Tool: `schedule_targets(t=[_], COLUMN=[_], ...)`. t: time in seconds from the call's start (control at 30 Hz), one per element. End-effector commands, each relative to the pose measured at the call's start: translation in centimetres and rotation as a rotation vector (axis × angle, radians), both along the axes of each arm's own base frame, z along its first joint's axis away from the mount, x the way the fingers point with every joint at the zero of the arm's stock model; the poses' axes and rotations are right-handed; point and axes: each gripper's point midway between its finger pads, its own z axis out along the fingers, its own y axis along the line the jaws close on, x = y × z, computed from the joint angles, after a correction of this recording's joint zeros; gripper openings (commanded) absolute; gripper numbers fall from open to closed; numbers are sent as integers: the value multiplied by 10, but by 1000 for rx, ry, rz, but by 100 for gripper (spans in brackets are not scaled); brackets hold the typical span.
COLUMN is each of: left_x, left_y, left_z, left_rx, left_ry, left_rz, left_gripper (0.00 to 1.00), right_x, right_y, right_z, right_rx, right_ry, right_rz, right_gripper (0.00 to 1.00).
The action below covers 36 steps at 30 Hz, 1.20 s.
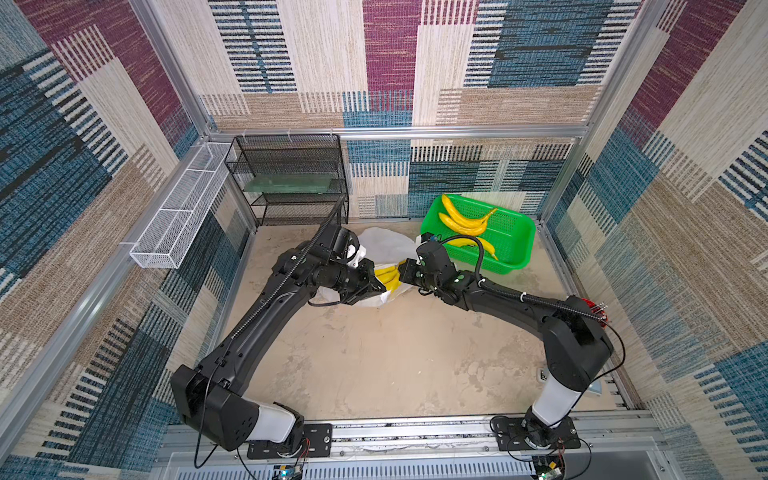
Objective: Place the banana into a plastic bag & tie a knot
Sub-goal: Place the banana into the plastic bag.
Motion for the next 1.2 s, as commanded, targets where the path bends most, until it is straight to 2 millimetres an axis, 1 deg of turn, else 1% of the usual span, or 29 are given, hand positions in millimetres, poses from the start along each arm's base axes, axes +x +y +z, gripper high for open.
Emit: schedule_targets(t=[0.0, 0.07, 0.17, 0.33, 0.43, 0.53, 0.6, 0.7, 0.77, 0.83, 0.9, 1.03, 1.07, 1.1, 1.13, 1.17], left_x=[7, 9, 9, 10, 8, 4, 2, -1, -2, -2, -3, -5, -6, -7, -8, -9], left_y=[-8, -10, -12, -6, -4, 0, 2, 2, 2, 1, 1, 1, 1, 1, 1, 2], left_z=[23, 33, 50, 72, 75, 72, 69, 66, 62, 59, 56, 49, 49, 49, 50, 52], left_rx=[-119, -156, -195, -244, -261, -248, -247, -256, -269, -282, -286, -283, -285, -287, -288, -288], left_ry=[-3, -3, -7, -21, -12, -3, 4, 15, 26, 33, 41, 54, 57, 59, 57, 56], left_rz=[15, 21, 21, 47, 50, 58, 62, 64, 68, 72, 73, 69, 68, 67, 67, 69], left_gripper=[0, 0, 0, 0, 0, 0, 0, 0, 0, 0, 0, 0, 0, 0, 0, 0], right_x=[11, 12, 20, 36, 43, 47, 46, 44, 42, 43, 49, 69, 75, 80, 85, 92], right_y=[22, 21, 17, 7, 0, -2, 0, 16, 34, 52, 67, 79, 81, 80, 78, 75], right_z=[49, 52, 56, 43, 40, 38, 39, 40, 38, 30, 22, 8, 4, 2, 0, -3], right_rx=[176, 205, 212, 160, 146, 94, 56, 6, 10, -1, -26, -27, -17, -3, 12, 25], right_ry=[-173, -205, -242, -224, -232, -242, -262, -285, -281, -263, -255, -251, -253, -251, -249, -240], right_rz=[30, 20, -19, -90, -116, -122, -105, -55, -4, 39, 57, 47, 38, 26, 12, -5], right_gripper=[0, 0, 0, 0, 0, 0, 0, 0, 0, 0, 0, 0, 2, 12, 25, 42])
